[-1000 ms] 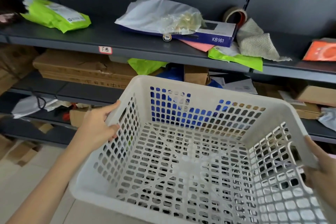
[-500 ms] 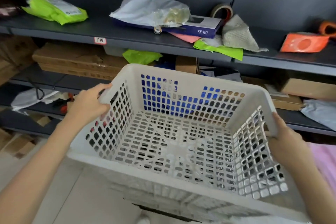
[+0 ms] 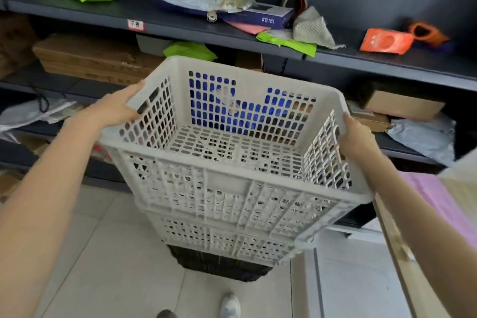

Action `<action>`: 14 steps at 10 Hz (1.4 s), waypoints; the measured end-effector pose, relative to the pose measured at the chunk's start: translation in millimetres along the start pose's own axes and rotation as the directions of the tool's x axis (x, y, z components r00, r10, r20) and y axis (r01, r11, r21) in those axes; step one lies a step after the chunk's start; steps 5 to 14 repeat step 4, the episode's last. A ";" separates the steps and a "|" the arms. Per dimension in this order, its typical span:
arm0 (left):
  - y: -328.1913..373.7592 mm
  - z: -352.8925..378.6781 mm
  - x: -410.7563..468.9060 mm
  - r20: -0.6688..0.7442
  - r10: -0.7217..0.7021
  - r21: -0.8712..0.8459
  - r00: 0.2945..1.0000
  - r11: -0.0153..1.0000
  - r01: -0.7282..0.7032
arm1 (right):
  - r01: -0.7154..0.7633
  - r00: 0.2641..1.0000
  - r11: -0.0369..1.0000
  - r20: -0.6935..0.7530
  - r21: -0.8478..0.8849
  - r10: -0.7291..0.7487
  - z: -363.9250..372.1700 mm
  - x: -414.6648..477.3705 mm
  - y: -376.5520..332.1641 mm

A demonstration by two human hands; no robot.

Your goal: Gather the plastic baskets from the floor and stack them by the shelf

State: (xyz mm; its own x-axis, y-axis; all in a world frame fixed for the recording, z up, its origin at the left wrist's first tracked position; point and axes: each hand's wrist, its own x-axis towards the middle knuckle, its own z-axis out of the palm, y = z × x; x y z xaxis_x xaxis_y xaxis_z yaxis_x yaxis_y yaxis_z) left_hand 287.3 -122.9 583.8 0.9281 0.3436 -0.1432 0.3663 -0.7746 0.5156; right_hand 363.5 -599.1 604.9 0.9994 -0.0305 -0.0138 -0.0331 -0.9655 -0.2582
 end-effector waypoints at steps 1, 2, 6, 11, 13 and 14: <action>4.6 1.5 -4.7 -0.041 0.019 0.009 0.999 1.000 -0.019 | 0.009 1.000 1.000 -0.005 0.006 -0.009 -0.5 0.9 2.1; 11.7 0.2 -14.6 -0.062 0.047 0.041 0.997 0.998 -0.044 | 0.013 1.000 1.000 0.004 0.011 -0.013 -3.2 -4.7 0.2; 19.8 -8.1 -38.2 -0.189 0.083 0.108 0.978 0.992 -0.063 | -0.070 0.994 0.995 0.084 -0.070 0.076 -29.7 -9.1 2.6; 19.8 -8.1 -38.2 -0.189 0.083 0.108 0.978 0.992 -0.063 | -0.070 0.994 0.995 0.084 -0.070 0.076 -29.7 -9.1 2.6; 19.8 -8.1 -38.2 -0.189 0.083 0.108 0.978 0.992 -0.063 | -0.070 0.994 0.995 0.084 -0.070 0.076 -29.7 -9.1 2.6; 19.8 -8.1 -38.2 -0.189 0.083 0.108 0.978 0.992 -0.063 | -0.070 0.994 0.995 0.084 -0.070 0.076 -29.7 -9.1 2.6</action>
